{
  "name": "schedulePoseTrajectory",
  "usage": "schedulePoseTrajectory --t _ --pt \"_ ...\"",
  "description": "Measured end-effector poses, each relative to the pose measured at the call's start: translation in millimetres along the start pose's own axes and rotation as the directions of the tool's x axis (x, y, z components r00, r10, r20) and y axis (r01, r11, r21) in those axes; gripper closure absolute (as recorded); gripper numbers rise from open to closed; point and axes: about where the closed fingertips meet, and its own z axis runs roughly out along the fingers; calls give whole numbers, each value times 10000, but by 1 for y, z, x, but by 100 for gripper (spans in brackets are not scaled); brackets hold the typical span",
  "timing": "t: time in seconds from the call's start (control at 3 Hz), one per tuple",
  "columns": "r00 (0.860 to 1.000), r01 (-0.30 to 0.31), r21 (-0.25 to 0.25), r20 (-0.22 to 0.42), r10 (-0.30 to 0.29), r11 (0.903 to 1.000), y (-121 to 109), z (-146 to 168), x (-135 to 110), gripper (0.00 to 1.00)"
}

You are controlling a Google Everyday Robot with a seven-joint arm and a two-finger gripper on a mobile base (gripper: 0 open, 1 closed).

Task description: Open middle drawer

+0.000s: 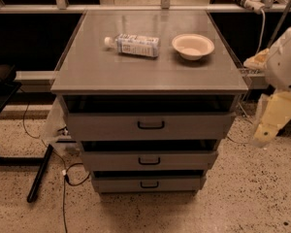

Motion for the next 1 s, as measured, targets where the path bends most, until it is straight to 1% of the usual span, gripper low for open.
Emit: schedulePoseTrajectory --t 0.33,0.67,1.0 --pt "9952 543 -129 820 -530 9984 15 53 9 0" --pt "9781 1033 157 1799 -1044 9945 27 103 16 0" --pt "9716 796 715 2172 -935 9943 16 164 35 0"
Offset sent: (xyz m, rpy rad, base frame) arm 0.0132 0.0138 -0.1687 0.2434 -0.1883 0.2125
